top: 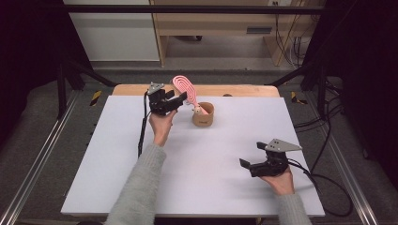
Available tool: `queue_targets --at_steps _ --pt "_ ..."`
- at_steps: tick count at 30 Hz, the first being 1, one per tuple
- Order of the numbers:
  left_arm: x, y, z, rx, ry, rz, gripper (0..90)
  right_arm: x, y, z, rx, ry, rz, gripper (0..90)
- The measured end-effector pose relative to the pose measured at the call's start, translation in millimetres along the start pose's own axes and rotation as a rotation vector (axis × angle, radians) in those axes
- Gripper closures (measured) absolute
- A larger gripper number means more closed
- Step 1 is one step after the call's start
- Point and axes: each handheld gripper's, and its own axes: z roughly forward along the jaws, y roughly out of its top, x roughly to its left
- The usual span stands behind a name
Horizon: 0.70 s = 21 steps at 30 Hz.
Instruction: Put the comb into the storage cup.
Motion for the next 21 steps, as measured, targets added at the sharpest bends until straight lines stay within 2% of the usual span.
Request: queue_targets --at_steps 7,13,15,21 --pt "-1.3 2.8 -10.0 0.046 -0.032 0.046 21.7 -0.1 0.3 -0.3 -0.007 -0.002 0.003 0.2" --pt "-5.1 4.9 -21.0 0.062 -0.068 0.082 10.8 0.0 0.3 -0.2 -0.011 -0.003 0.004 0.1" --pt "-6.5 5.6 -25.8 0.073 -0.082 0.088 8.5 0.0 0.4 -0.4 -0.012 -0.004 0.005 0.1" --pt "-7.4 7.4 -40.8 0.098 -0.087 0.117 4.2 0.0 0.5 -0.8 -0.013 -0.005 0.006 0.1"
